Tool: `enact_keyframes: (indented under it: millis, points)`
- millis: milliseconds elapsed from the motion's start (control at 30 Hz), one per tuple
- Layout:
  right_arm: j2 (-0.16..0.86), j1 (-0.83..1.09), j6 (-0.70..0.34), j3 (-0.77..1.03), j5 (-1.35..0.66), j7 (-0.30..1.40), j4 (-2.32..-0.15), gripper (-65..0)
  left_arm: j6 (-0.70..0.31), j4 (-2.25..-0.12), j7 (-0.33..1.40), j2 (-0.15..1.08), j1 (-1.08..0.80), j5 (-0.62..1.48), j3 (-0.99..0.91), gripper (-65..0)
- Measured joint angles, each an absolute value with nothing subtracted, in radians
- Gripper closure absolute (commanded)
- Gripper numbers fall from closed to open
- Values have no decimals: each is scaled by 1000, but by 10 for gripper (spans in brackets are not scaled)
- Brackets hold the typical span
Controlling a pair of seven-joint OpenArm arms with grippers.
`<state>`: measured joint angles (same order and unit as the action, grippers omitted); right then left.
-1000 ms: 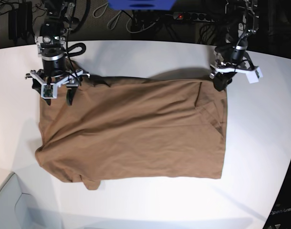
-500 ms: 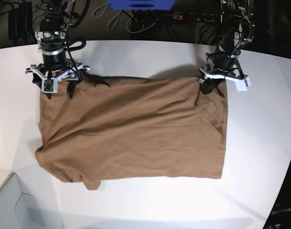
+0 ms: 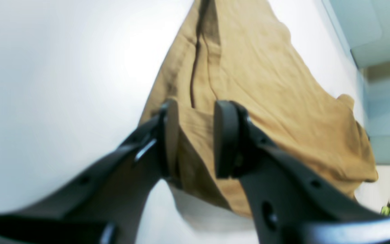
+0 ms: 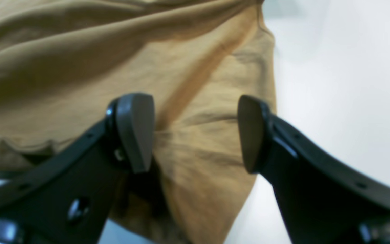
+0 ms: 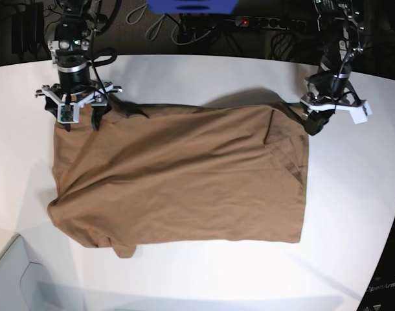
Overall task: Layout the t-shirt on the table in an organized manner, then fold the t-shirt properly
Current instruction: 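Regrasp the collar-side edge with both grippers and drag it taut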
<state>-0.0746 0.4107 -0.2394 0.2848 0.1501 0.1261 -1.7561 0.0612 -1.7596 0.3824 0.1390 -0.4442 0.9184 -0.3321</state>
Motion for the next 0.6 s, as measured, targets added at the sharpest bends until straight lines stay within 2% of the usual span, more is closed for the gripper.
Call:
enact_keyframes:
  millis: [267, 600]
  points:
    - [-72, 410, -239, 284, 150, 126, -1756, -396, 59, -1639, 385, 137, -339, 922, -342, -181]
    - [-72, 410, -239, 288, 150, 126, -1756, -395, 60, -1572, 379, 139, -322, 917, -262, -180]
